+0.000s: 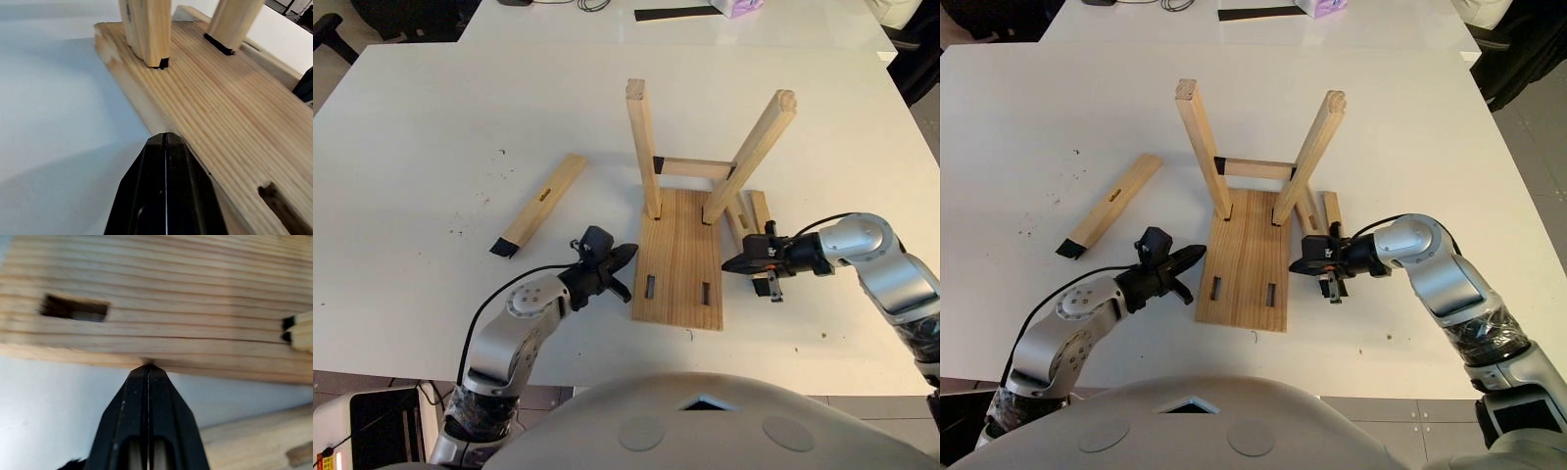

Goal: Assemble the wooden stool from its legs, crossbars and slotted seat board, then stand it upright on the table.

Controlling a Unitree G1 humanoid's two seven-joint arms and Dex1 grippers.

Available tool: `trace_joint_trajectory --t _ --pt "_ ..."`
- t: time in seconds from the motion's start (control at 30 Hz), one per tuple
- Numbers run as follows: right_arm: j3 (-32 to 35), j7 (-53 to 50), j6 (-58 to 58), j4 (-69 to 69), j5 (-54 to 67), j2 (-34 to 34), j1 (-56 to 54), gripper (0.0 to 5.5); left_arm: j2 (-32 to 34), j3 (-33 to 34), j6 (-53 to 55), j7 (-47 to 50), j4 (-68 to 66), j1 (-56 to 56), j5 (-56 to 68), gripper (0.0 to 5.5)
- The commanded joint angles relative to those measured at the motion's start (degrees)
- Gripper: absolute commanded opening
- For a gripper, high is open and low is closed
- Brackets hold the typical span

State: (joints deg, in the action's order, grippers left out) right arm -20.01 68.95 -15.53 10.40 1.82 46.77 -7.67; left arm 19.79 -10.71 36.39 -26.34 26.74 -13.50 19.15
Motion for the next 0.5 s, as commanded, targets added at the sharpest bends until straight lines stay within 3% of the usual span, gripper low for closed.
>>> trace_joint_trajectory --t 0.03,0.27,0.5 --pt "-1.8 -3.5 -0.6 -3.0 -1.7 -4.5 -2.6 0.03 0.4 -0.3 -1.3 -0.9 -3.6 1.4 -0.7 0.0" --pt "-3.2 -8.9 -1.3 -8.6 -4.0 -11.6 -6.1 0.03 -0.6 0.4 -3.8 -0.8 -9.2 5.5 -1.6 0.0" --pt "-3.5 -10.9 -0.8 -10.9 -4.6 -14.0 -6.6 0.03 -0.2 1.6 -7.1 -2.0 -16.9 10.5 -3.0 0.0"
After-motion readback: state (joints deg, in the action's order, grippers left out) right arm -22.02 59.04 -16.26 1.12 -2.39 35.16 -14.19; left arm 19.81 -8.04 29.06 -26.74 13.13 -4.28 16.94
